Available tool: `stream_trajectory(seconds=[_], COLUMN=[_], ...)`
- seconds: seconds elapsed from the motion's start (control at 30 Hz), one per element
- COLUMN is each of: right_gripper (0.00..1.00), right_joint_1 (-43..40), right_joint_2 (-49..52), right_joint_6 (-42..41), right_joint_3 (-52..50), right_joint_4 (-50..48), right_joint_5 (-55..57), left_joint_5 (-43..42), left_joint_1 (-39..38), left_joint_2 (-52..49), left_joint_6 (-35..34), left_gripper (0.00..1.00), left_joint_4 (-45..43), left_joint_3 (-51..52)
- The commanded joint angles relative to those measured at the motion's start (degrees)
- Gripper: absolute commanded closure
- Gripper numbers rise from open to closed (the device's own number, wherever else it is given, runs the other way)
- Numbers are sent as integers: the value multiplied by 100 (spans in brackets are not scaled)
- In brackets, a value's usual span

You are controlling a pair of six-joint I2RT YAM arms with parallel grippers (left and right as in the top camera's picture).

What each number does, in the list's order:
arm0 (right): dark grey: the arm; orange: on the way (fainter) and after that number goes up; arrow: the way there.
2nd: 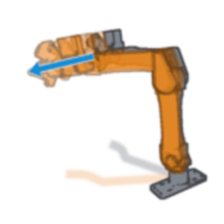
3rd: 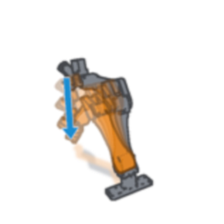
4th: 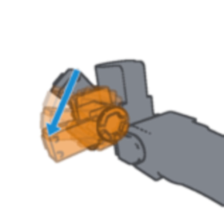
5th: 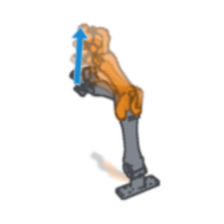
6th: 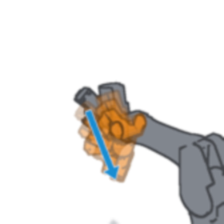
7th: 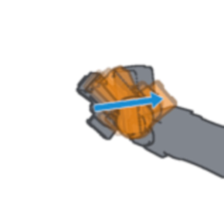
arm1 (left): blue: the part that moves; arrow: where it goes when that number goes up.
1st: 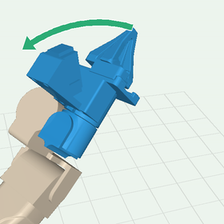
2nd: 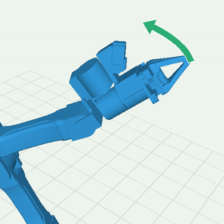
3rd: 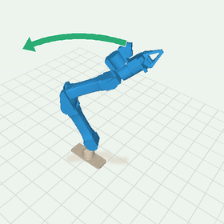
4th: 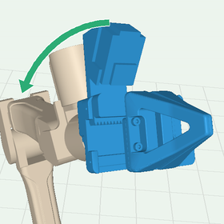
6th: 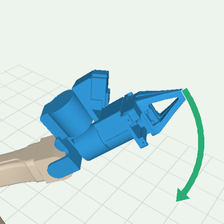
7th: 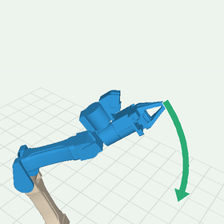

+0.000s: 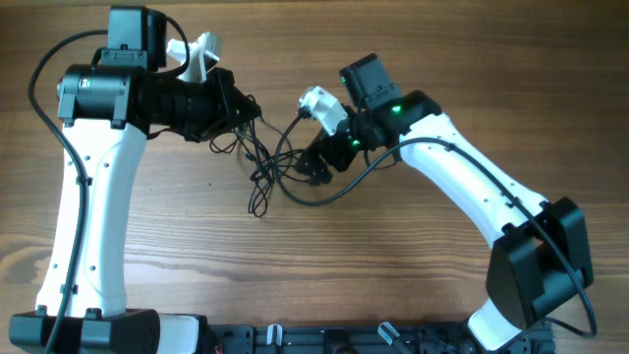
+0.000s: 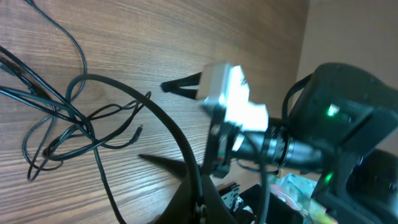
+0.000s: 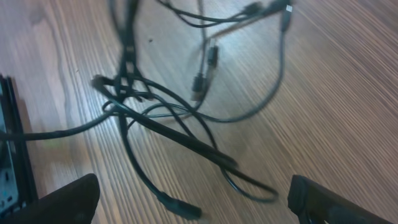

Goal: Untangle cables
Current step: 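Grasp cables with the right gripper beside the left gripper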

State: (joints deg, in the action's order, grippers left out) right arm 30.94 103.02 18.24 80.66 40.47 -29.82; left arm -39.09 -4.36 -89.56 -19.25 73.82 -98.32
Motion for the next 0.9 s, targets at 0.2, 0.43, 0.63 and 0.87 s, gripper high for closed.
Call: stream_trajectory(seconds=[0.2, 0.43, 0.63, 0.87], right_gripper=[32, 96, 96, 22], right_joint_1=[361, 361, 260, 221], right_joint_2=[404, 404, 164, 98], right_joint_6=[859, 577, -1298, -1178], right_joint_3=[-81, -81, -79, -81], right_joint_4=[-723, -1071, -1759, -1473], right_joint_5=[179, -79, -601, -501], left_joint_5=[-70, -72, -44, -48], left_joint_1=[2, 0, 2, 2], left_joint_2=[63, 63, 63, 63], left_joint_6=[-140, -140, -138, -142], left_gripper=[96, 96, 96, 96], left_joint_4=[275, 319, 289, 295], left_joint_3=[-96, -96, -96, -96])
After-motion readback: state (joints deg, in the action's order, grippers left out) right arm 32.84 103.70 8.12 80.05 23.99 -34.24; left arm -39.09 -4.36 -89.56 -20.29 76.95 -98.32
